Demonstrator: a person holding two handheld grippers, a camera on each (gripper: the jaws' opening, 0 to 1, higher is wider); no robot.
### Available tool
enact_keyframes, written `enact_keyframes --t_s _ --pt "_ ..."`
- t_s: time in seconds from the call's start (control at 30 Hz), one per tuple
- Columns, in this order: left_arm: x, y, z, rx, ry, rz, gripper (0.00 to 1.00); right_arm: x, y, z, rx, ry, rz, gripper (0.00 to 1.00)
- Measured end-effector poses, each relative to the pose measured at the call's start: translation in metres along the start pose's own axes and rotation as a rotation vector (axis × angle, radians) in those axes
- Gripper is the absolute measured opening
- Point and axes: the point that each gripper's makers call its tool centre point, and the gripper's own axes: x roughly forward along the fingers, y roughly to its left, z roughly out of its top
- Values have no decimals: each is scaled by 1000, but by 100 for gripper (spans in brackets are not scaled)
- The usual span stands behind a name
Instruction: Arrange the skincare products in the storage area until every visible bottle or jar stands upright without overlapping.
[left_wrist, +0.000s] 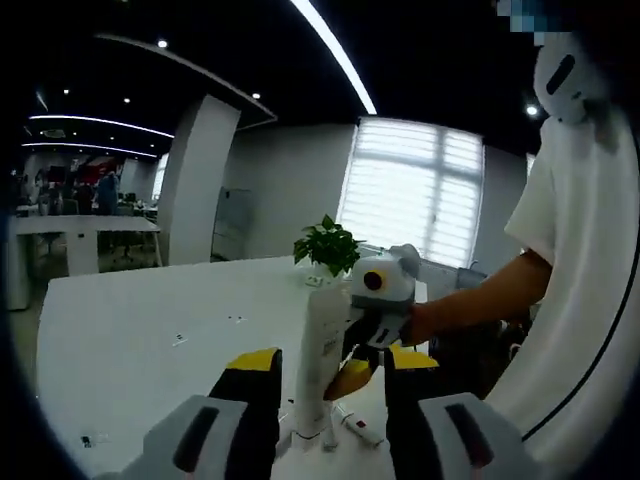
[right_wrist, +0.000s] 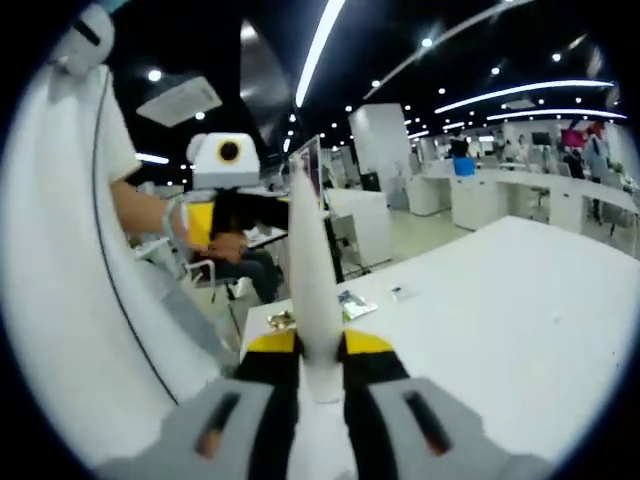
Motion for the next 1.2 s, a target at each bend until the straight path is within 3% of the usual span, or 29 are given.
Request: enact_keyframes --t_s 0.17,0.37,0.63,0.77,0.8,0.9,1.2 --pt "-18 -6 -21 -17 23 77 45 0 -30 0 -64 29 -17 13" --pt "-36 -10 -51 -130 43 132 44 3 -77 5 -120 54 -55 13" --pt "-51 -1 -54 -184 15 206 42 7 -131 9 -158 74 -84 13" --pt "-52 3 -54 -181 12 229 40 8 -141 6 -160 83 -89 13" --pt "-50 7 -58 -189 29 242 40 9 -158 0 -160 99 -96 13" --pt "-49 10 -63 -205 43 251 40 10 -173 -5 -156 110 -102 13" --pt "-44 21 -77 -236 95 287 38 18 -203 -22 -145 128 -101 13"
